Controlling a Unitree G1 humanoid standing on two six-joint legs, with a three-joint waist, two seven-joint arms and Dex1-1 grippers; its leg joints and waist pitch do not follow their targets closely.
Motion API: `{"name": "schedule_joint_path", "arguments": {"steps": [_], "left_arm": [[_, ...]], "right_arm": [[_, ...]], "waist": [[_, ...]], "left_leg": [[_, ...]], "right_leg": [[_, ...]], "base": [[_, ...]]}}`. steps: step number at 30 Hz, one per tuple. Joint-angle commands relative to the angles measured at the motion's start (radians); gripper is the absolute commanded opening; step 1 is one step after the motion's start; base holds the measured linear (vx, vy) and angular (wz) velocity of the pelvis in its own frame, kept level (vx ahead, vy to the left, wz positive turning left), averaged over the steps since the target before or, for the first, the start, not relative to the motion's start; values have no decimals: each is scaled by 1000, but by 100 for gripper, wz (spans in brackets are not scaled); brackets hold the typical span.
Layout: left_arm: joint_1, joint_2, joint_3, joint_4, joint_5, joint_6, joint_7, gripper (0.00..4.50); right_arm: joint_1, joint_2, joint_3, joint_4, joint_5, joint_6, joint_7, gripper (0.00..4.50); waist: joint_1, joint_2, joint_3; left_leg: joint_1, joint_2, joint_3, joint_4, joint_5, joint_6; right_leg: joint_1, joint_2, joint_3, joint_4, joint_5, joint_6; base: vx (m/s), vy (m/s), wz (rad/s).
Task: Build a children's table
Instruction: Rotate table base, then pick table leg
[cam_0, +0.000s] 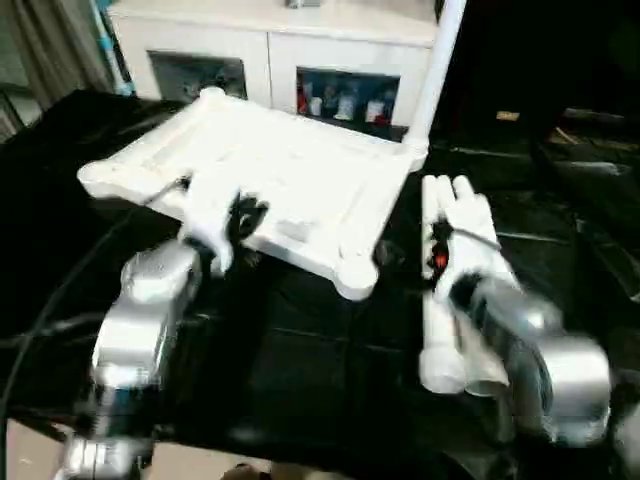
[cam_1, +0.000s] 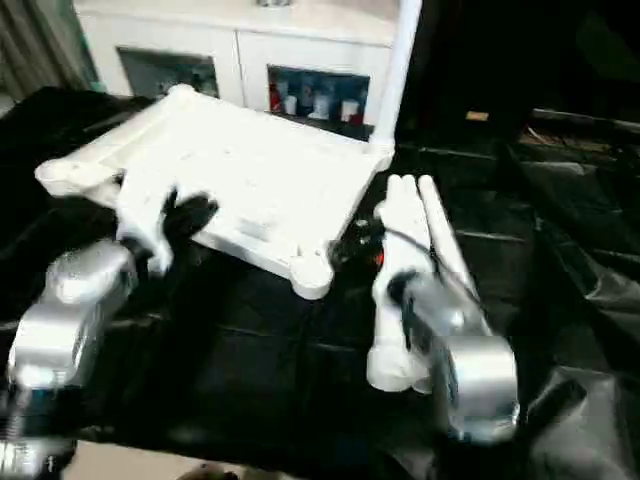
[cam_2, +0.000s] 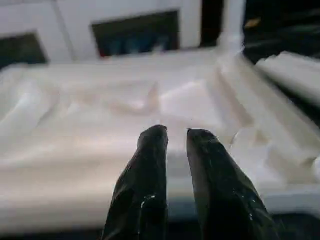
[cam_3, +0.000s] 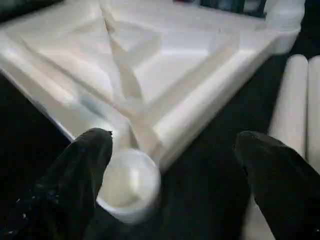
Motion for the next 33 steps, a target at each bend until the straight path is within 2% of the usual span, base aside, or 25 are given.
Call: {"name": "schedule_joint_path", "arguments": {"steps": [1, 2, 3, 4, 5, 6, 7, 8, 9, 10, 11, 12, 13, 14, 15, 16, 17, 18, 19, 20, 23, 25, 26, 27, 33], "left_arm": [[14, -3, 12, -33, 6, 24, 29, 92], [16, -5, 8, -36, 13, 20, 36, 92], [17, -5, 5, -37, 20, 14, 39, 92], [15, -9, 3, -38, 26, 1, 50, 92], [14, -13, 3, -39, 28, 1, 58, 92], [9, -17, 1, -39, 40, -10, 74, 92], [7, -16, -2, -38, 47, -18, 80, 92], [1, -19, -8, -43, 56, -13, 90, 92], [-2, -22, -11, -47, 62, -7, 97, 92], [-8, -30, -16, -58, 60, 4, 117, 92], [-11, -37, -13, -60, 54, 14, 125, 92], [-15, -44, -11, -61, 48, 20, 131, 92], [-16, -60, -3, -65, 34, 26, 141, 92], [-19, -76, 7, -68, 15, 48, 149, 92], [-22, -84, 10, -69, 9, 67, 158, 92], [-25, -74, -7, -65, 29, 66, 156, 92], [-25, -70, -13, -64, 36, 62, 153, 92], [-26, -66, -19, -62, 41, 60, 149, 92], [-29, -59, -20, -56, 44, 62, 146, 92], [-30, -51, -24, -54, 46, 61, 135, 92], [-29, -12, -43, -63, 47, 56, 95, 92], [-29, 23, -43, -80, 14, 65, 32, 92], [-29, 28, -42, -83, 5, 68, 19, 92], [-24, 57, -42, -105, -35, 79, -52, 92], [5, 191, -51, -225, -226, 159, -343, 108]], "right_arm": [[11, 16, -16, -29, 8, 54, -15, 427], [15, 23, -22, -24, 4, 66, -22, 427], [17, 27, -25, -20, -1, 69, -29, 427], [20, 17, -15, -11, -4, 60, -30, 427], [22, 10, -9, -7, -4, 54, -30, 427], [25, 4, -3, 0, -2, 47, -32, 427], [27, 5, -4, 3, 1, 47, -32, 427], [31, 1, 2, 6, -6, 26, -42, 427], [34, -2, 7, 8, -11, 11, -49, 427], [38, -4, 11, 7, -12, -7, -58, 427], [36, -4, 10, 7, -11, -8, -58, 427], [32, -5, 8, 9, -10, -8, -59, 427], [23, -9, 7, 14, -19, -2, -62, 427], [13, -14, 6, 22, -25, 2, -65, 427], [2, -22, 7, 34, -35, 3, -66, 427], [-14, -51, 22, 62, -50, -4, -59, 427], [-23, -72, 36, 81, -60, -6, -53, 427], [-35, -96, 47, 104, -67, -4, -46, 440], [-63, -114, 34, 152, -54, 24, -38, 440], [-74, -123, 30, 170, -48, 36, -30, 440], [-109, -149, 34, 213, -41, 58, -18, 440], [-143, -156, 35, 241, -29, 105, -11, 440], [-148, -159, 38, 246, -28, 115, -9, 440], [-159, -171, 50, 262, -26, 133, 3, 440], [-201, -191, 84, 313, -11, 171, 27, 447]], "waist": [[-2, 26, -67], [-46, 15, -47], [-57, 23, -50], [-63, 17, -48], [-61, 21, -48], [-58, -4, -38], [-55, -27, -32], [-58, -18, -51], [-56, -13, -53], [-90, 28, -66], [-100, 38, -65], [-108, 50, -66], [-112, 52, -60], [-120, 47, -65], [-114, 50, -70], [-109, 30, -76], [-94, 1, -85], [-66, -23, -87], [-52, -34, -87], [-42, -42, -77], [-40, -27, -66], [-44, -17, -64], [-43, -17, -64], [-37, -15, -62], [-25, -15, -67]], "left_leg": [[66, 49, 18, -60, -37, 37], [148, 40, 64, -129, -199, 14], [165, 57, 108, -181, -291, -10], [155, 67, 130, -198, -320, -12], [146, 78, 149, -209, -353, -26], [159, 86, 211, -207, -466, -111], [106, 57, 168, -215, -514, -85], [131, 43, 129, -153, -509, -112], [118, 59, 90, -141, -453, -108], [84, 83, 26, -202, -266, -254], [91, 111, -8, -226, -252, -329], [109, 180, -30, -260, -217, -392], [92, 198, -21, -276, -208, -387], [105, 205, -26, -252, -175, -257], [116, 194, -22, -241, -166, -198], [122, 159, -11, -207, -126, -100], [80, 69, 29, -153, -80, -54], [23, 11, 56, -113, 4, 5], [24, 13, 51, -109, 23, 26], [22, 18, 46, -112, 13, 43], [32, 45, 40, -134, -40, 8], [36, 55, 34, -143, -68, -14], [39, 58, 32, -146, -73, -23], [56, 67, 33, -149, -97, -44], [56, 62, 43, -148, -19, -60]], "right_leg": [[7, -101, 123, -124, -314, -260], [-62, 13, 52, -72, -260, -185], [-80, 34, -14, -4, -242, -150], [-76, 30, -40, 21, -209, -138], [-65, 18, -60, 38, -182, -132], [-72, -14, -75, 0, -216, -145], [-23, -40, -65, -47, -269, -130], [-35, -110, 10, -104, -354, -147], [-15, -142, 36, -115, -345, -156], [23, -32, -10, -41, -79, -118], [18, -6, -27, -17, -3, -104], [-16, 9, -50, 15, 36, -79], [-18, 13, -59, 39, 42, -70], [-17, -10, -56, 42, 12, -49], [-17, -22, -50, 35, -3, -53], [-9, -47, -24, -7, 23, -78], [35, -81, 9, -58, 123, -146], [72, -126, 35, -76, 259, -187], [73, -134, 42, -77, 278, -160], [66, -124, 37, -80, 207, -142], [59, -81, 15, -84, -107, -161], [55, -70, 12, -83, -191, -168], [55, -68, 12, -80, -196, -171], [42, -67, 17, -79, -183, -182], [46, -69, 20, -52, 13, -236]], "base": [[-15, 210, -10], [-73, 202, -26], [-86, 225, -50], [-86, 225, -50], [-52, 245, -46], [-56, 185, -42], [-56, 185, -42], [-40, 177, -12], [-23, 161, -11], [-23, 161, -11], [-29, 113, -28], [0, 0, 0], [0, 0, 0], [-3, -69, 9], [-10, -122, -3], [-10, -122, -3], [-34, -146, -8], [-54, -148, -9], [-54, -148, -9], [-53, -137, -6], [-37, -102, -8], [0, 0, 0], [0, 0, 0], [0, 0, 0], [0, 0, 0]]}}
